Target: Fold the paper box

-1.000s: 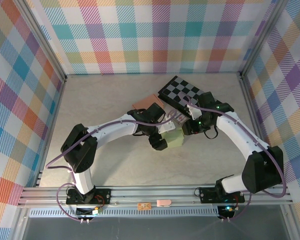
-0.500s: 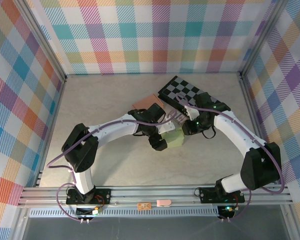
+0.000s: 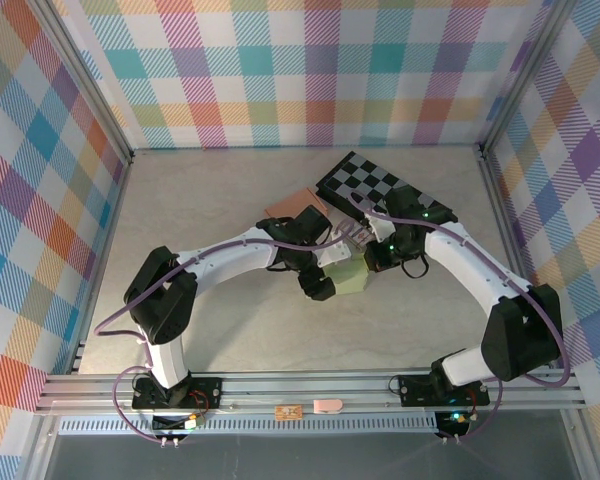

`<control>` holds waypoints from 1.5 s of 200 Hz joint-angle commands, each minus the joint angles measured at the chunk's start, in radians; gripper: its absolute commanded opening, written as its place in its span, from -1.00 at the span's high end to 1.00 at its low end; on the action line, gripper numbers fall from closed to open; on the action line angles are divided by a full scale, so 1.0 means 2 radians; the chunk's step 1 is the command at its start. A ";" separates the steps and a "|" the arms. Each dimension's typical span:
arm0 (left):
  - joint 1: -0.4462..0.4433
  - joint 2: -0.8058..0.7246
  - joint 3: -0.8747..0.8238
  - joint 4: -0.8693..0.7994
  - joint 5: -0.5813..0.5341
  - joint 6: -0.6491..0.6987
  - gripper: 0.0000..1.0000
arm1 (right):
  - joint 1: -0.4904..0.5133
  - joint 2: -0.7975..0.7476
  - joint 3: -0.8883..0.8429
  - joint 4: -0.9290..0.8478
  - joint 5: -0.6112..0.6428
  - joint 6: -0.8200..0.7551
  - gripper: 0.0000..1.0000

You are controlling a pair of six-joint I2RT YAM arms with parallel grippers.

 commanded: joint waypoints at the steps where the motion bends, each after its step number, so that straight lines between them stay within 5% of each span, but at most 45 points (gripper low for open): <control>1: -0.005 0.006 0.014 0.000 0.001 -0.006 -0.59 | 0.008 -0.006 0.015 -0.006 0.003 0.012 0.87; 300: 0.002 -0.045 0.001 0.012 -0.017 -0.062 -0.57 | 0.046 -0.038 -0.044 0.034 0.069 0.100 0.93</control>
